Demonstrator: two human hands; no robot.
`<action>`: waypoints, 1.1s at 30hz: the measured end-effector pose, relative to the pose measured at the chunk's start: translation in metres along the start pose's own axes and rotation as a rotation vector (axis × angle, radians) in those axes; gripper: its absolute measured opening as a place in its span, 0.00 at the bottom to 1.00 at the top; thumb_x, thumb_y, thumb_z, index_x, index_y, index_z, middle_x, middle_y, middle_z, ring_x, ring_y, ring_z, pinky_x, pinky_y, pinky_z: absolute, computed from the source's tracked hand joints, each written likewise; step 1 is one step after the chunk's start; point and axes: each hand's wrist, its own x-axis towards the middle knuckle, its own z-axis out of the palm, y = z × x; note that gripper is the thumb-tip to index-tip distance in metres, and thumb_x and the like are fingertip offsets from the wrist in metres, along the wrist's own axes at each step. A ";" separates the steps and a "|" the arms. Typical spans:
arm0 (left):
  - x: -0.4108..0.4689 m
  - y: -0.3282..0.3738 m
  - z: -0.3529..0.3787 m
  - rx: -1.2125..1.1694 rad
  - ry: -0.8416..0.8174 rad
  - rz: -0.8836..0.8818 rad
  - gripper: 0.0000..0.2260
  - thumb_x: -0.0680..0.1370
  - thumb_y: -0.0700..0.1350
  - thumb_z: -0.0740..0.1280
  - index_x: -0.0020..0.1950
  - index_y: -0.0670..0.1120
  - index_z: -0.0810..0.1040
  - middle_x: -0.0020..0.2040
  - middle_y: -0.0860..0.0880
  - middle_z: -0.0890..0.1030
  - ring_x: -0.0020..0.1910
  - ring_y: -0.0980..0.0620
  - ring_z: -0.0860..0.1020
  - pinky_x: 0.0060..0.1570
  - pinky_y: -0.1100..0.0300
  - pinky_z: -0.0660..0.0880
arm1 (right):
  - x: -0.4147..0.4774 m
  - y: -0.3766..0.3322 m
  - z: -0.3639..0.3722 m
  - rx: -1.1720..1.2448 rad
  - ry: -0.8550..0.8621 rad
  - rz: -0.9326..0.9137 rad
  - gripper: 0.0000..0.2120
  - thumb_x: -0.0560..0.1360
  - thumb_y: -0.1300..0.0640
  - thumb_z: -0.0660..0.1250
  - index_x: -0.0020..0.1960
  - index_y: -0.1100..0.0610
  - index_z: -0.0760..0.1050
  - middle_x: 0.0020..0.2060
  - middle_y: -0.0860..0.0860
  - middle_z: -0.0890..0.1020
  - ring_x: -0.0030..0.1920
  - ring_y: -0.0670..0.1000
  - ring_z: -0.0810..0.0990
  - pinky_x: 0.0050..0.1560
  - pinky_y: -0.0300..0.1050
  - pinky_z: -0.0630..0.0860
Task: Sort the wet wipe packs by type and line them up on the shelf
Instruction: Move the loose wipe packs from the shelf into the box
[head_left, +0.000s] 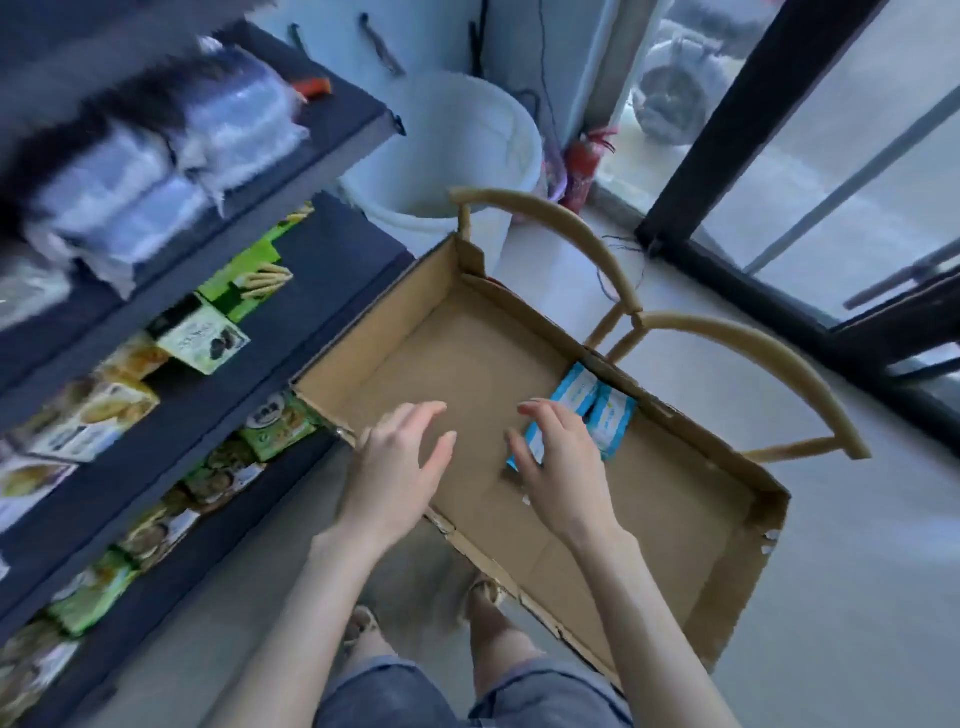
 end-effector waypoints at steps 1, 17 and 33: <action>-0.020 -0.006 -0.017 -0.011 0.041 -0.014 0.15 0.80 0.49 0.62 0.65 0.47 0.74 0.60 0.51 0.76 0.59 0.51 0.73 0.61 0.50 0.70 | -0.008 -0.021 0.001 0.014 0.002 -0.056 0.15 0.78 0.53 0.63 0.63 0.56 0.73 0.63 0.51 0.75 0.63 0.51 0.71 0.62 0.40 0.65; -0.334 -0.194 -0.193 -0.025 0.596 -0.435 0.14 0.78 0.49 0.65 0.63 0.50 0.75 0.58 0.58 0.77 0.58 0.58 0.74 0.55 0.65 0.68 | -0.178 -0.298 0.166 0.126 -0.289 -0.698 0.11 0.77 0.54 0.65 0.57 0.57 0.77 0.56 0.50 0.78 0.57 0.53 0.75 0.53 0.42 0.71; -0.359 -0.306 -0.414 0.030 1.168 -0.355 0.13 0.76 0.44 0.68 0.60 0.45 0.77 0.51 0.52 0.81 0.51 0.60 0.78 0.53 0.61 0.74 | -0.149 -0.585 0.226 0.250 -0.303 -1.103 0.12 0.78 0.54 0.64 0.60 0.56 0.76 0.57 0.48 0.77 0.56 0.52 0.74 0.51 0.46 0.74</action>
